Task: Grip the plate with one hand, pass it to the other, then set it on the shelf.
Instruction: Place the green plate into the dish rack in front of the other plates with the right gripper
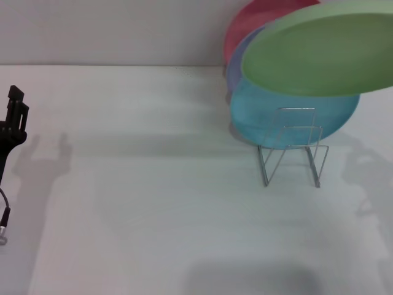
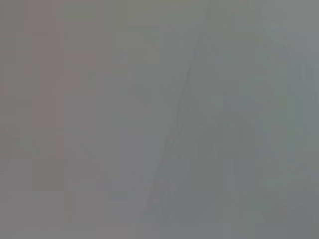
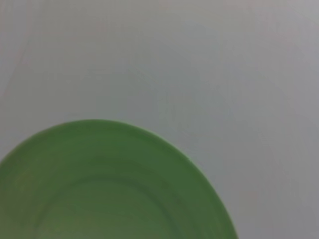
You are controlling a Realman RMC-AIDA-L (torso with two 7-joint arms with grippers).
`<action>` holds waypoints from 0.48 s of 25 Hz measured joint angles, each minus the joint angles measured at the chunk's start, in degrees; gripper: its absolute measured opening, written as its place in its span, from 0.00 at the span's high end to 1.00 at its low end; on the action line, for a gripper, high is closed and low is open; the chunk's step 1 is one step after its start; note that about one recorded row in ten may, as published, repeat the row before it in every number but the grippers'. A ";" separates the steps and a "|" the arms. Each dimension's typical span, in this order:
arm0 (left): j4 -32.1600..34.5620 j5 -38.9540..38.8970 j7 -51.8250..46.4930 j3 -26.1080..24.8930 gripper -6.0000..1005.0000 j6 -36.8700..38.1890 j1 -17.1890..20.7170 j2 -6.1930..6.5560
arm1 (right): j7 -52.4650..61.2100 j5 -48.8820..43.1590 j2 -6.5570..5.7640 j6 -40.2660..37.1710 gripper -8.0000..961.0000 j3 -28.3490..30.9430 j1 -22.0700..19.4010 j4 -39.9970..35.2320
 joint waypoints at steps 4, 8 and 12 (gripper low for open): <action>0.10 -0.01 1.32 0.02 0.39 0.00 -0.23 -0.23 | -2.21 -0.30 -2.87 2.95 0.97 -0.46 -1.57 7.84; 0.14 -0.02 1.36 0.02 0.38 0.00 -0.23 -0.31 | -3.49 -0.45 -4.60 5.03 0.97 -0.53 -3.34 12.63; 0.20 -0.01 1.27 0.03 0.38 -0.04 -0.15 -0.32 | -7.56 -0.49 -7.29 9.56 0.97 -0.13 -5.88 19.75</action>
